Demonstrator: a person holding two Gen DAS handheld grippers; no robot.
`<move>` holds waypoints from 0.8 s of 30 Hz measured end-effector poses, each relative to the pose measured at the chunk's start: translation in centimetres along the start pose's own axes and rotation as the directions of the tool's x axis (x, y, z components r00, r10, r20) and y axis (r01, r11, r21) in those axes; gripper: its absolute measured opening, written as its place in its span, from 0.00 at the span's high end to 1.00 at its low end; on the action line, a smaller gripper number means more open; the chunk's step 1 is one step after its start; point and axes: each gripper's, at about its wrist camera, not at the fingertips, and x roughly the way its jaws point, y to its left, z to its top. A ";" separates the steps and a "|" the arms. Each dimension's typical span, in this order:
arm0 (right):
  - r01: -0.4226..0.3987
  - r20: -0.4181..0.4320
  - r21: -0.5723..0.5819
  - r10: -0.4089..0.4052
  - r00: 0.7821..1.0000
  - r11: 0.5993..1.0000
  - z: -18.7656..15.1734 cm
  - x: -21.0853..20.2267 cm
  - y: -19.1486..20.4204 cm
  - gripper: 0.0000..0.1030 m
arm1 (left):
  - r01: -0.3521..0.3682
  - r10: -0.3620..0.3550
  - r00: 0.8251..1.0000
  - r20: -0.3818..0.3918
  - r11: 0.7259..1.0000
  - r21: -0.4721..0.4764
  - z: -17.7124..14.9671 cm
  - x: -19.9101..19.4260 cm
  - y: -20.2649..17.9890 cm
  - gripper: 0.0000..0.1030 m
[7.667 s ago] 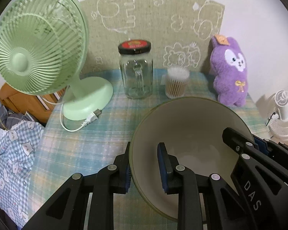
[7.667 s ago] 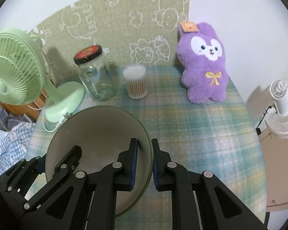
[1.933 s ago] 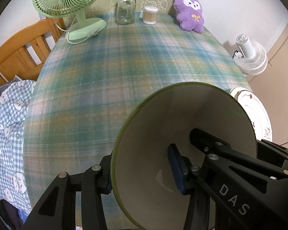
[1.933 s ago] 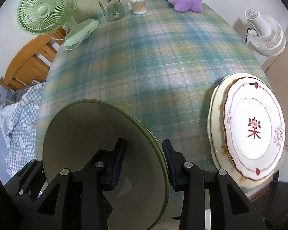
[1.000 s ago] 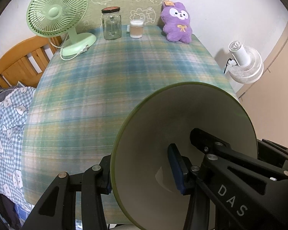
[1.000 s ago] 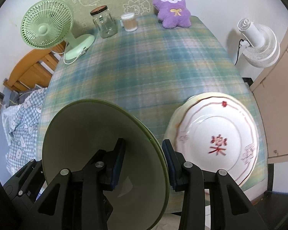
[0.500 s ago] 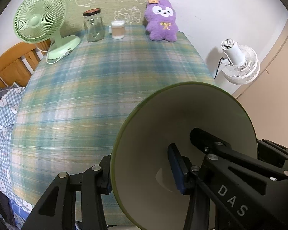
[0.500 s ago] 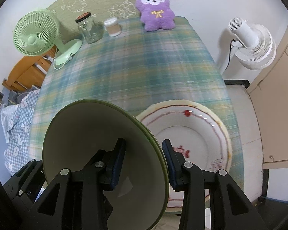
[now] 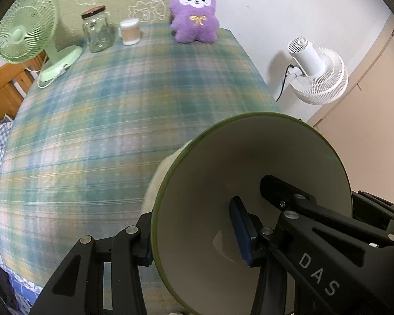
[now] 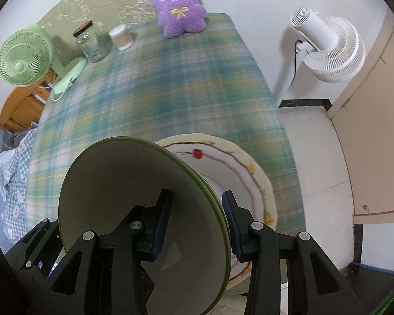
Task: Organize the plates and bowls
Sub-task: 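Tilt the bowl and lower it over the stacked bowls on the plates, then set the bowl into the stacked bowls and open both grippers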
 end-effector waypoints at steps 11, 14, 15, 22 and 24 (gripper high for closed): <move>-0.003 -0.022 -0.006 0.002 1.000 1.000 0.8 1.8 -1.9 0.58 | -0.026 0.026 1.000 -0.009 1.000 -0.005 0.2 1.9 -1.6 0.54; -0.010 -0.013 -0.015 0.010 1.000 1.000 0.9 1.9 -2.0 0.58 | -0.033 0.033 0.999 0.002 0.999 -0.014 0.3 1.9 -1.7 0.54; -0.013 -0.012 -0.016 0.013 1.000 1.000 0.9 1.9 -2.0 0.58 | -0.037 0.037 0.999 0.006 0.999 -0.013 0.3 1.9 -1.7 0.54; -0.032 -0.016 -0.022 0.032 0.999 0.999 0.5 1.9 -2.2 0.56 | -0.041 0.041 0.999 0.008 0.999 0.000 -0.1 1.8 -2.0 0.52; -0.036 -0.013 -0.024 0.035 0.999 0.999 0.5 1.8 -2.3 0.56 | -0.033 0.033 0.999 0.010 0.999 0.003 -0.1 1.8 -2.0 0.50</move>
